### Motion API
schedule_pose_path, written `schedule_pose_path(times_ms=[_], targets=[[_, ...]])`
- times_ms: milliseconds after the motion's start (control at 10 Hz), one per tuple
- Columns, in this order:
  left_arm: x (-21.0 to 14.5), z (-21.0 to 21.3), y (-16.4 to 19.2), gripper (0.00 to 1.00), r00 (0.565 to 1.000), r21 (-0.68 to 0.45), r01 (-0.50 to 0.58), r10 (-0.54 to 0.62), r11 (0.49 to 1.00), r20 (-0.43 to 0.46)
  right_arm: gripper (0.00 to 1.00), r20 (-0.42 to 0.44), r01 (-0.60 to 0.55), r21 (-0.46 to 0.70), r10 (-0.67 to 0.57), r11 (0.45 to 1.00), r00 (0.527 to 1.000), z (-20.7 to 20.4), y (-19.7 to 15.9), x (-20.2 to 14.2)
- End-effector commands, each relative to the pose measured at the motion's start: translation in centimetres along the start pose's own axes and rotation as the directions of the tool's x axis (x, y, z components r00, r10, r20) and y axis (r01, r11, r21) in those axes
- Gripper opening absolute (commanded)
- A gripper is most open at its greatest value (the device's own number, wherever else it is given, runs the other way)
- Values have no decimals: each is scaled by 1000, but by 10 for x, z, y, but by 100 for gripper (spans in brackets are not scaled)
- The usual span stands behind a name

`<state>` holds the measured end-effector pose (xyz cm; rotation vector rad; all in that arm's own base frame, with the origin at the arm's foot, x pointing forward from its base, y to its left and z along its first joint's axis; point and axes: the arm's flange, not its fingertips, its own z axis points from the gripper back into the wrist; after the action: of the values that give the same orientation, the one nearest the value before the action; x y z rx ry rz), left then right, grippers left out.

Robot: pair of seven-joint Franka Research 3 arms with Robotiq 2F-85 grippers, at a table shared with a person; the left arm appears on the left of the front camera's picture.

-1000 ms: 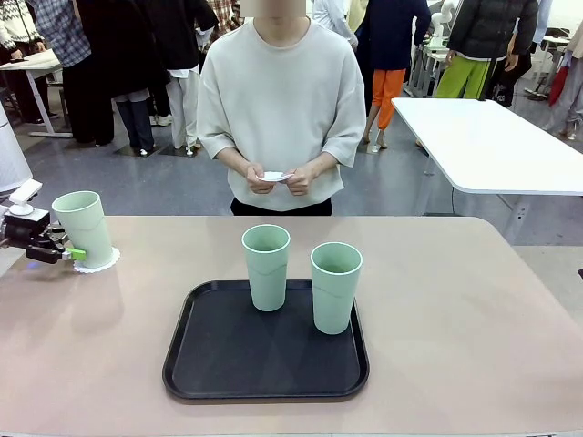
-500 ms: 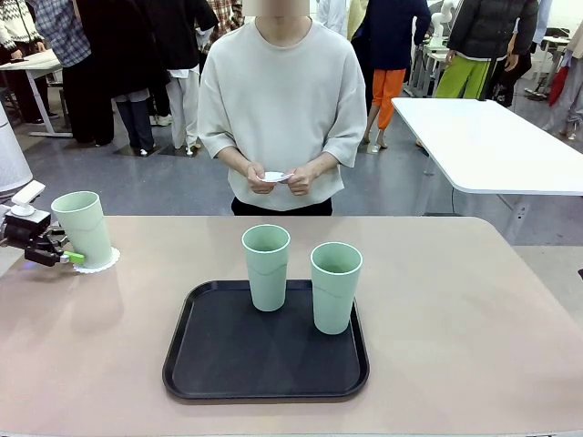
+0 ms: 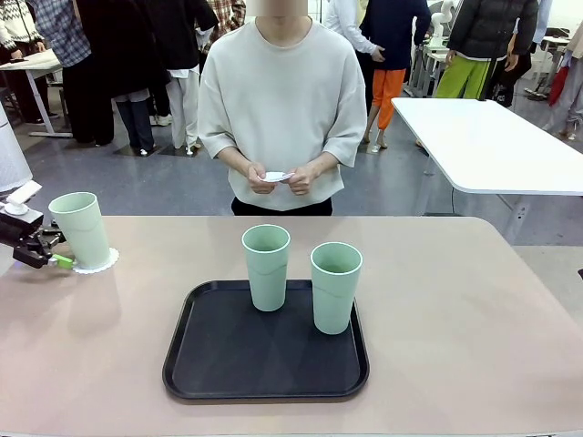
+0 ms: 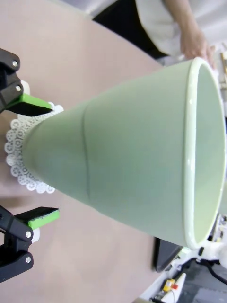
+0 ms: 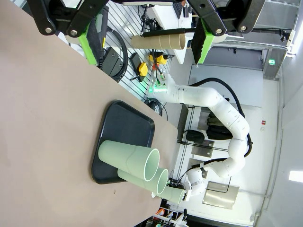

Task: Place coasters on the table and set cups on them.
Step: Pick up one Reusable plastic cup and place it on a coaster set by the human.

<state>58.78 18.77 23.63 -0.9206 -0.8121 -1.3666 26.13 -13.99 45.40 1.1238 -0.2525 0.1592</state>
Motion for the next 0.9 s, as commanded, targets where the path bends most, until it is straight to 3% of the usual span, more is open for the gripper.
schedule_pose_path(times_ms=[0,200,500,700,800], targets=[[6,11,1,100,1000,24,-7,7,1000,-17,100,4,-14,16,14,1000,1000,0,2,1],[9,22,1,100,999,60,0,2,998,-39,100,4,-14,16,14,1000,1000,0,2,1],[39,57,-9,100,980,175,55,-19,983,-197,100,4,-14,16,14,1000,1000,0,2,1],[88,79,-28,100,927,231,159,-64,960,-370,100,4,-14,16,14,1000,1000,0,2,1],[126,86,-46,100,869,242,218,-75,945,-490,100,4,-14,16,14,1000,1000,0,2,1]])
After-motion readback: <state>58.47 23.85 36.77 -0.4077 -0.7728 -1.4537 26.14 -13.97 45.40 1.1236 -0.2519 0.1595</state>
